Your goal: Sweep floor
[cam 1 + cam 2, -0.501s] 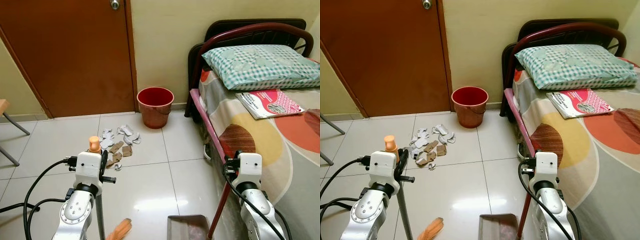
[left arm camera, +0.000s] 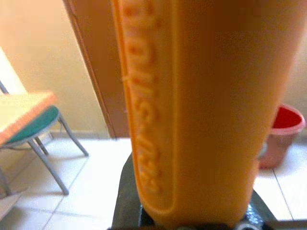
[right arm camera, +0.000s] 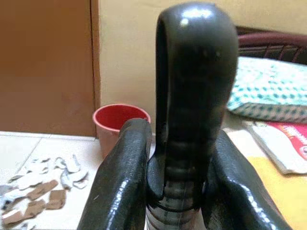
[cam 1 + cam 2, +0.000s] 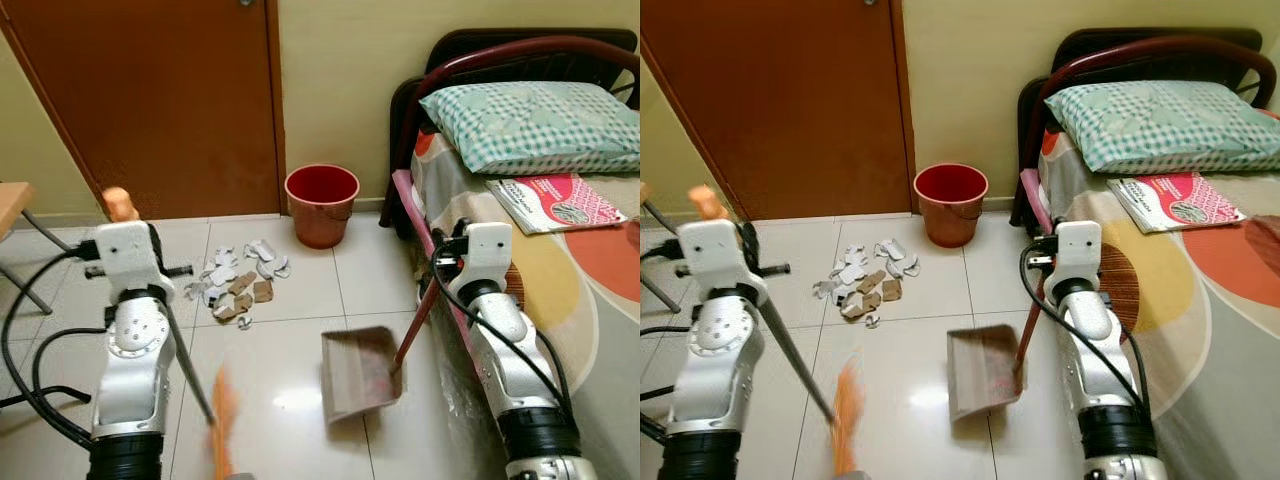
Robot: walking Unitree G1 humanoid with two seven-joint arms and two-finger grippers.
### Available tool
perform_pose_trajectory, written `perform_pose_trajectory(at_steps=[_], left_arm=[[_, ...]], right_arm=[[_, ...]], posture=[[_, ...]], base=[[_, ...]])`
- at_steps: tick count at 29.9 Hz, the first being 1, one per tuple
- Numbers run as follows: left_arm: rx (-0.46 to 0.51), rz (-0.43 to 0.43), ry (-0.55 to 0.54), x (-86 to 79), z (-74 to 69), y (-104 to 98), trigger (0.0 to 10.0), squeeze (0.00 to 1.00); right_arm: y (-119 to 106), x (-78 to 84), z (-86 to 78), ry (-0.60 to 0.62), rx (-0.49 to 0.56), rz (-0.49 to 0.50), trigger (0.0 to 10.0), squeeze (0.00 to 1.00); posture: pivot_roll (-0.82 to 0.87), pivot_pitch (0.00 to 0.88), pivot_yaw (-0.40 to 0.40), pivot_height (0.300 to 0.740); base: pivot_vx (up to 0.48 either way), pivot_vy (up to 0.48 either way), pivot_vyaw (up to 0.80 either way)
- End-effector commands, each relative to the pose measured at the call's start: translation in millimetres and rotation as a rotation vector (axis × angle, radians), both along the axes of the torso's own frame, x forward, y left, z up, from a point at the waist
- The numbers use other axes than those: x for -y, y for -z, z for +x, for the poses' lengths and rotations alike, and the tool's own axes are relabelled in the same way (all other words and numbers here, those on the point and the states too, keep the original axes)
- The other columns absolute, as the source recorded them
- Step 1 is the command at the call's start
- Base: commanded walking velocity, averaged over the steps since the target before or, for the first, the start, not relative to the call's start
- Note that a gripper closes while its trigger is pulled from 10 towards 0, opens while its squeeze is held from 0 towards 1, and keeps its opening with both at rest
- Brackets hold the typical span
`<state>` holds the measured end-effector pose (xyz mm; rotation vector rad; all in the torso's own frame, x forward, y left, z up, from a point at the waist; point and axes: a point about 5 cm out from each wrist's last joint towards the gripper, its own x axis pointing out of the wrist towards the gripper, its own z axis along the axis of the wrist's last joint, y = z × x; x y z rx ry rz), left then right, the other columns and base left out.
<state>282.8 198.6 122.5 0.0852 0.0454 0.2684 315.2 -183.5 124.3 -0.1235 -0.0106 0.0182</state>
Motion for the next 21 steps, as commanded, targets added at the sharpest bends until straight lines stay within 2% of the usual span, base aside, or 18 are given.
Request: perform_pose_trajectory(at_steps=[1, 3, 6, 7, 9, 10, 11, 14, 18, 20, 21], left_arm=[[0.067, -0.011, 0.034, 5.4, -1.8, -12.3, 10.0, 0.00], [0.051, -0.025, 0.057, 8.1, -7.8, -6.4, 10.0, 0.00], [0.056, -0.016, 0.127, 12.9, -17.7, -3.7, 10.0, 0.00], [0.047, 0.040, 0.135, 13.1, -21.5, -1.1, 10.0, 0.00], [0.046, 0.062, 0.141, 14.2, -24.4, 1.0, 10.0, 0.00], [0.054, 0.049, 0.146, 15.1, -25.6, 1.4, 10.0, 0.00], [0.078, 0.079, 0.146, 15.5, -27.0, 0.1, 10.0, 0.00], [0.098, 0.081, 0.139, 15.2, -28.1, -1.8, 10.0, 0.00], [0.097, 0.072, 0.127, 13.9, -29.3, -2.7, 10.0, 0.00], [0.096, 0.082, 0.139, 17.6, -32.2, -2.0, 10.0, 0.00], [0.092, 0.080, 0.136, 18.3, -33.7, -0.4, 10.0, 0.00]], right_arm=[[-5.7, 0.7, -1.3, 0.033, 0.024, -0.049, 10.0, 0.00], [-2.6, 3.7, -3.0, 0.088, 0.023, -0.077, 10.0, 0.00], [2.2, 4.6, -9.9, 0.091, 0.019, -0.053, 10.0, 0.00], [2.7, 5.0, -13.2, 0.108, 0.047, -0.085, 10.0, 0.00], [8.7, 5.8, -16.6, 0.121, 0.001, -0.091, 10.0, 0.00], [12.6, 4.4, -19.3, 0.096, -0.024, -0.053, 10.0, 0.00], [16.8, 4.2, -23.6, 0.082, -0.046, -0.028, 10.0, 0.00], [20.6, 5.2, -28.8, 0.089, -0.048, 0.023, 10.0, 0.00], [16.8, 2.1, -27.0, 0.064, -0.030, 0.018, 10.0, 0.00], [10.5, -0.4, -25.3, 0.041, 0.009, -0.052, 10.0, 0.00], [9.5, -1.1, -24.9, 0.037, 0.012, -0.031, 10.0, 0.00]], posture=[[0.01, 0.000, -0.001, 0.740], [0.01, 0.000, -0.004, 0.740], [0.01, 0.012, -0.012, 0.740], [0.01, 0.021, -0.013, 0.740], [0.01, 0.021, -0.016, 0.740], [0.01, 0.021, -0.021, 0.740], [0.01, 0.029, -0.025, 0.740], [0.01, 0.012, -0.039, 0.740], [0.00, 0.003, -0.041, 0.740], [0.00, 0.001, -0.031, 0.740], [0.00, 0.001, -0.022, 0.740]], base=[[0.000, 0.000, 0.00], [0.000, 0.000, 0.00], [0.000, 0.000, 0.00], [0.000, 0.000, 0.00], [0.000, 0.000, 0.00], [0.000, 0.000, 0.00], [0.000, 0.000, 0.00], [0.000, 0.000, 0.00], [0.000, 0.000, 0.00], [0.000, 0.000, 0.00], [0.000, 0.000, 0.00]])
